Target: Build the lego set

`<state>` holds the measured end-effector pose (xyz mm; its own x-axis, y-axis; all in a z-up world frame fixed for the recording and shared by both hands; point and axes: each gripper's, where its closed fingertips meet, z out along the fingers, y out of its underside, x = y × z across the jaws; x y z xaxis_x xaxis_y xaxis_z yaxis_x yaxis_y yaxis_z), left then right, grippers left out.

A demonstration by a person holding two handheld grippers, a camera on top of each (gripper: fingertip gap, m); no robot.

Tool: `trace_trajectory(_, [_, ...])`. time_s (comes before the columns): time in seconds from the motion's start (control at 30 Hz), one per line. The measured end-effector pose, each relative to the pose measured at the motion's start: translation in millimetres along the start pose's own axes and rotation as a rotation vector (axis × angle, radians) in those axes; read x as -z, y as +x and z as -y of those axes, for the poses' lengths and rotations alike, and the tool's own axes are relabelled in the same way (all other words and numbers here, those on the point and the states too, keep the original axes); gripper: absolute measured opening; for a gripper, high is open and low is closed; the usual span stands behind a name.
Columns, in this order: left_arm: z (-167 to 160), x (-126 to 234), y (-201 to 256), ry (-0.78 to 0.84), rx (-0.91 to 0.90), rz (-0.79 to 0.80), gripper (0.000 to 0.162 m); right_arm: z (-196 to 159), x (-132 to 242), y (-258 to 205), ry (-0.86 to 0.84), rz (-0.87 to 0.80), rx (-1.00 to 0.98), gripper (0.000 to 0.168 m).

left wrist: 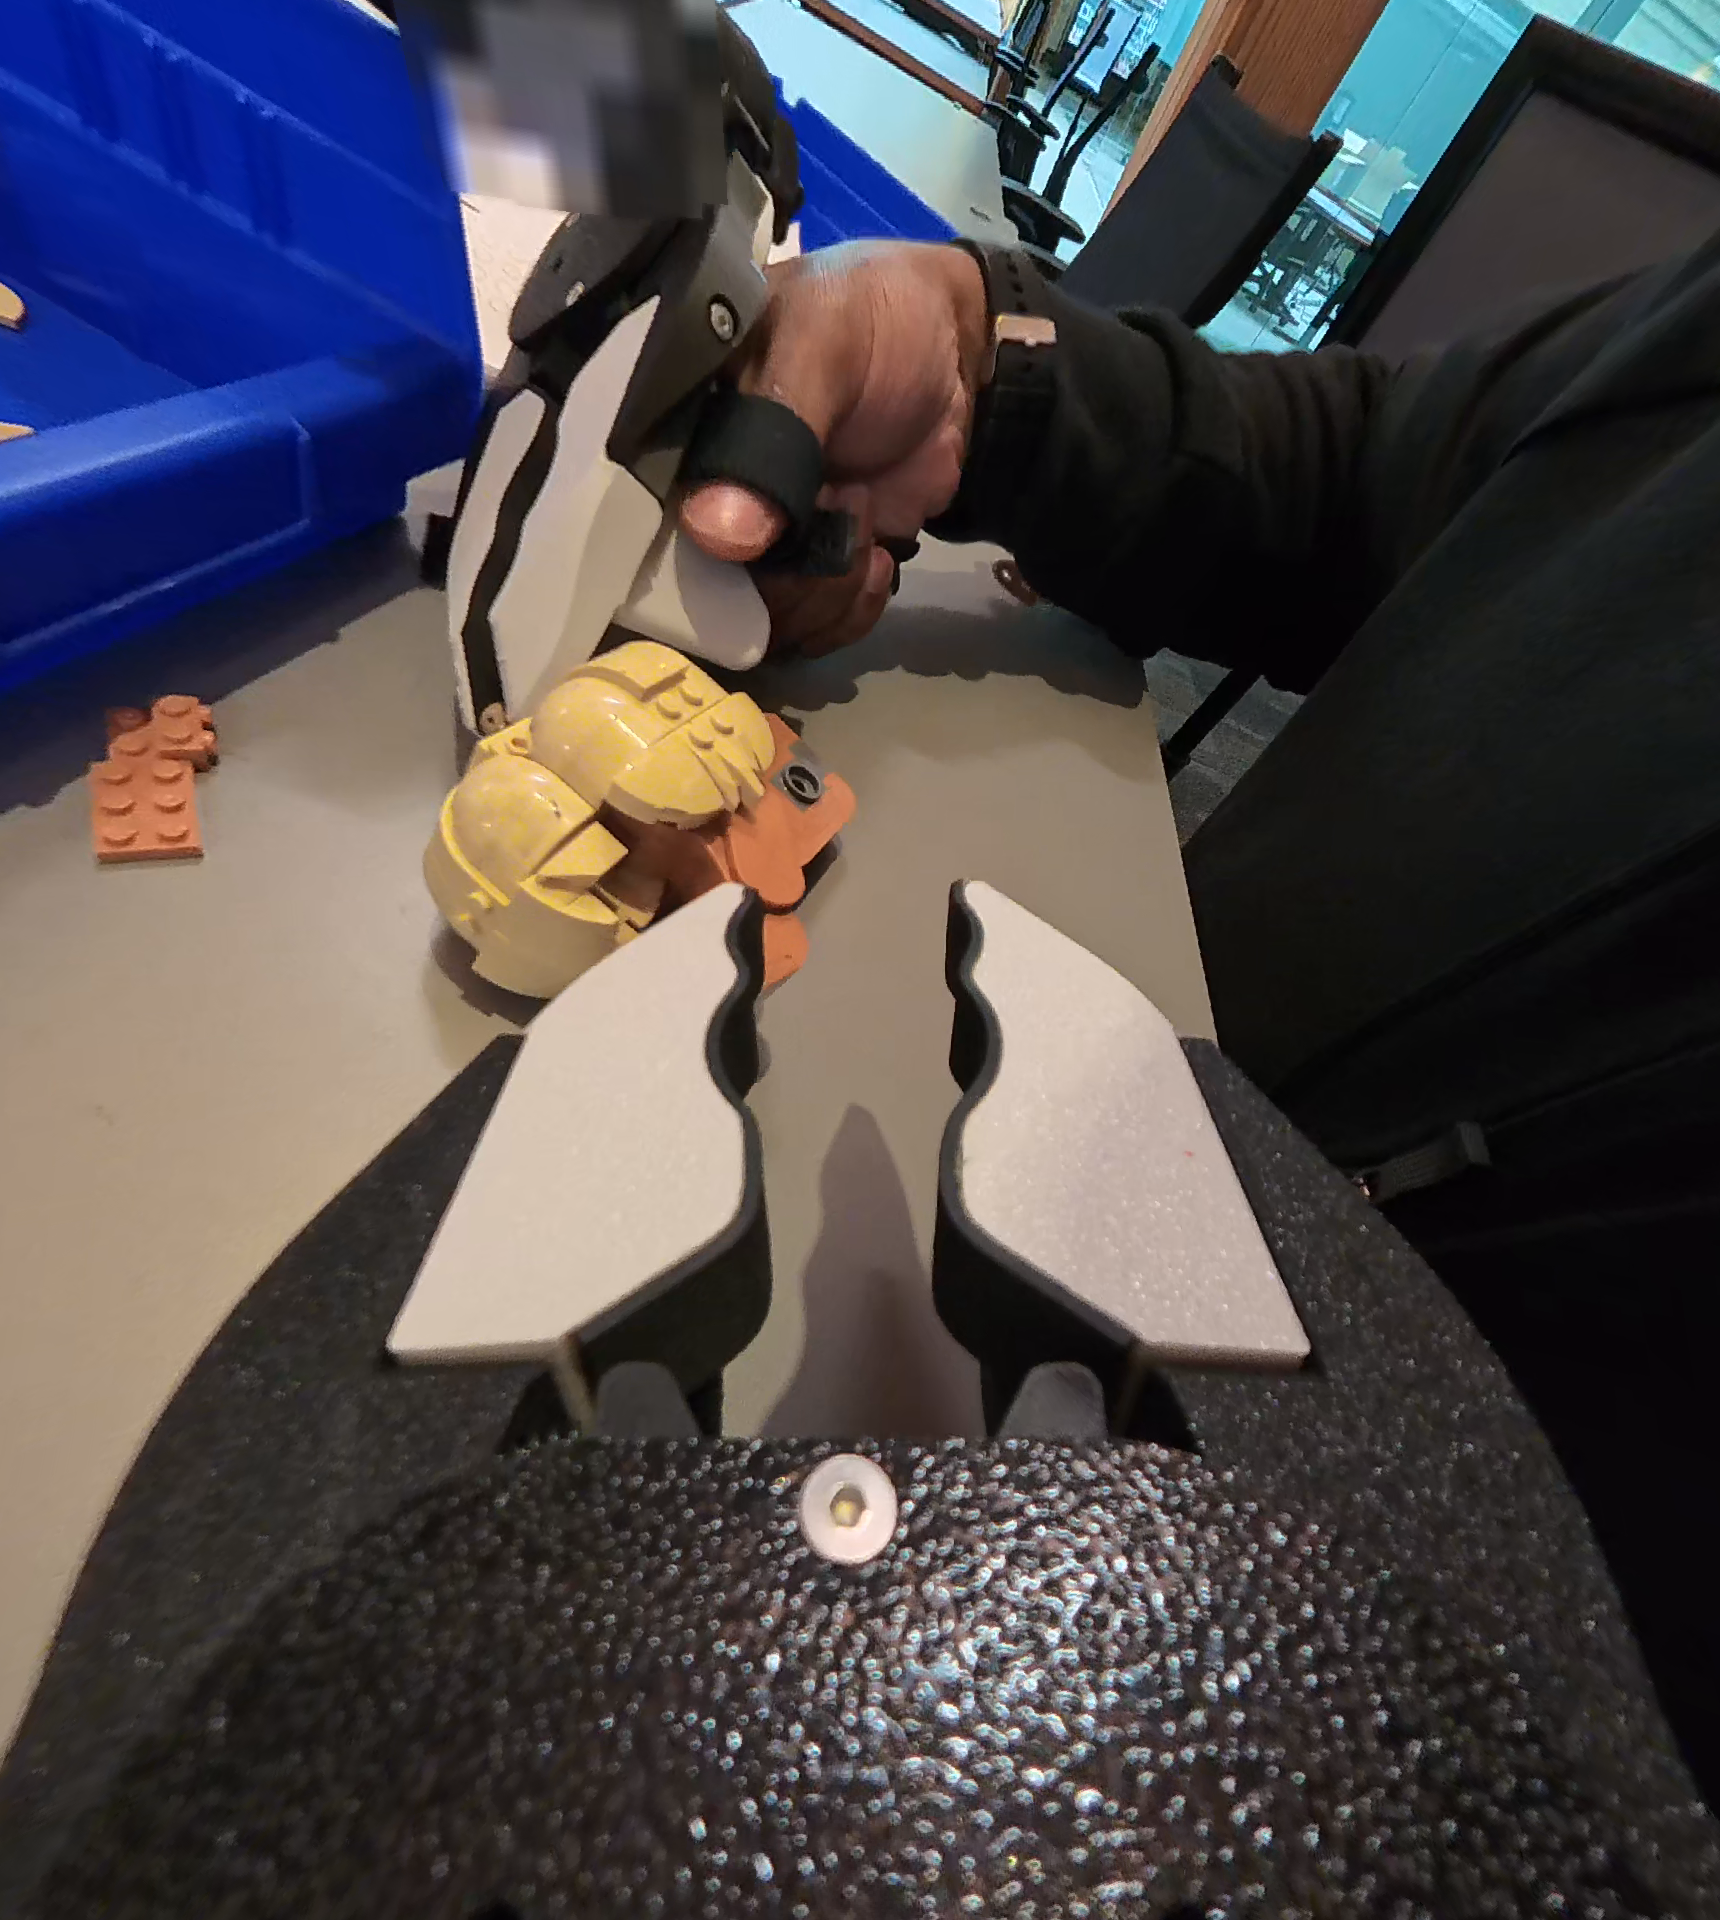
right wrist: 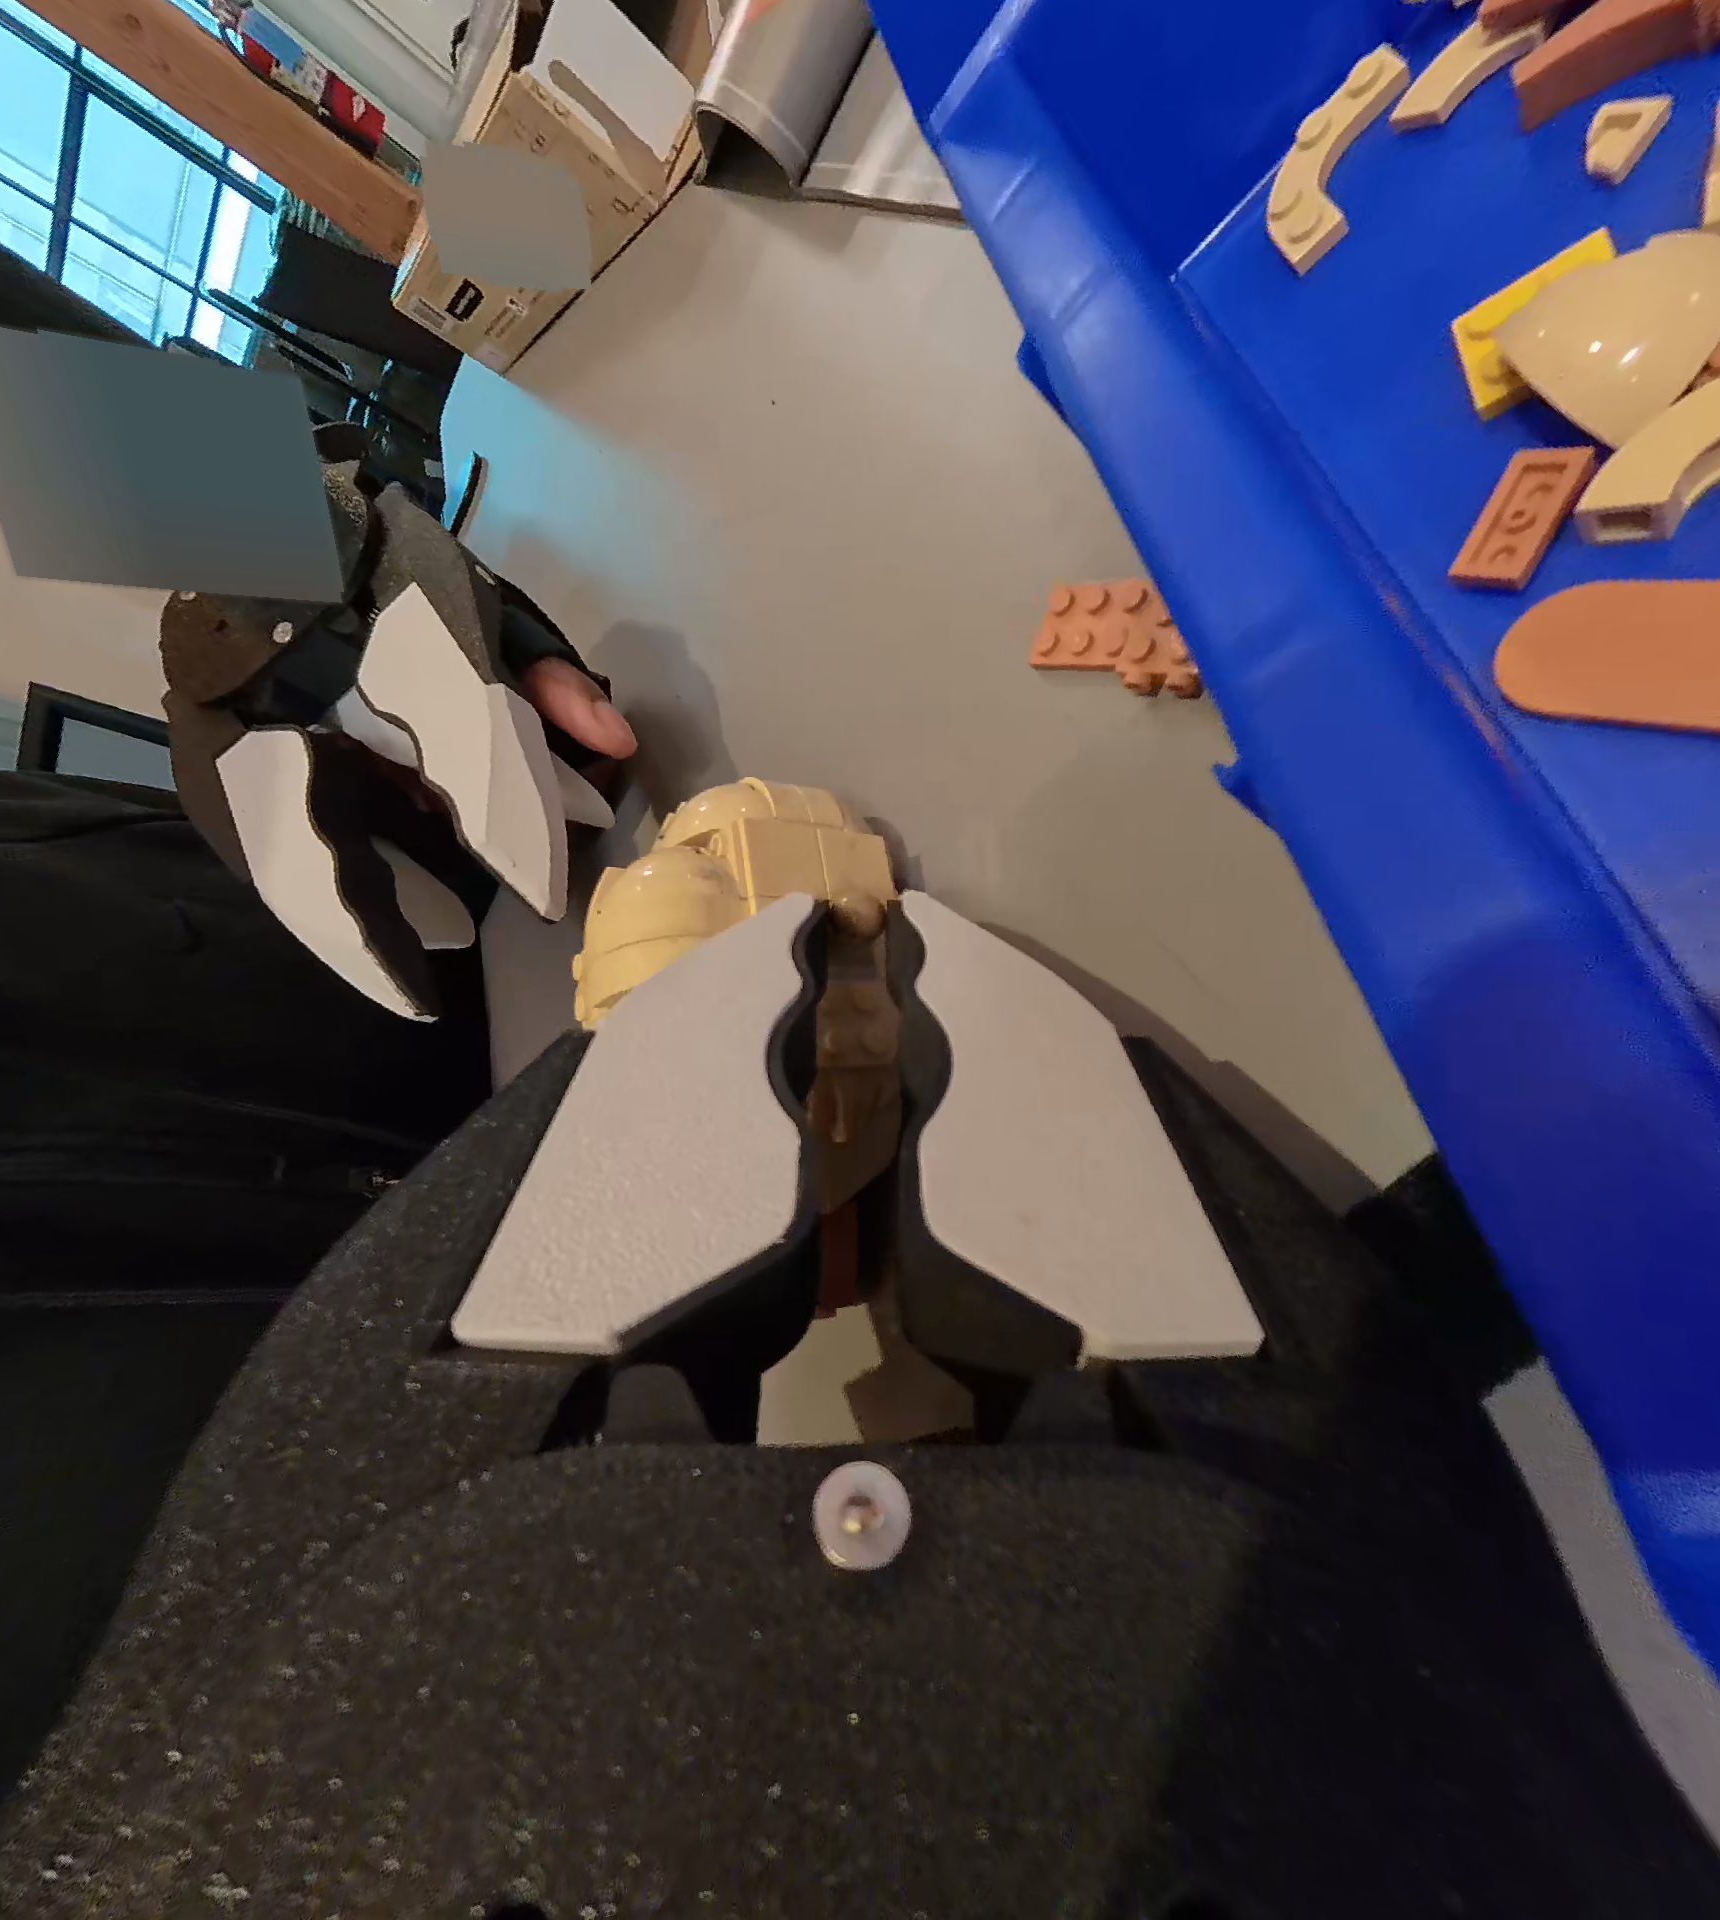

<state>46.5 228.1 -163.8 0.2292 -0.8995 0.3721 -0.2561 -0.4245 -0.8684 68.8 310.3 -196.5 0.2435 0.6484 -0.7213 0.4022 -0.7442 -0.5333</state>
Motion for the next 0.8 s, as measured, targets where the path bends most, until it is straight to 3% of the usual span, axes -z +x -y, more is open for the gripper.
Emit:
trace_trajectory(0.3, [9.1,10.2,-10.1,0.075,0.07,0.016,0.036,4.6,4.8,-10.2,0.071,-0.126,0.162,0.01])
trace_trajectory(0.4, [5.3,12.5,-23.5,0.035,0.069,0.069,0.041,5.4,5.8,-17.5,0.076,-0.184,0.268,0.01])
trace_trajectory(0.63, [-8.2,-2.3,-33.3,-0.136,0.02,0.02,0.06,3.2,6.7,-34.1,0.094,-0.289,0.477,0.01])
trace_trajectory(0.8, [-12.1,-17.7,-33.9,-0.221,-0.021,-0.018,0.084,1.5,7.7,-43.9,0.123,-0.329,0.583,0.01])
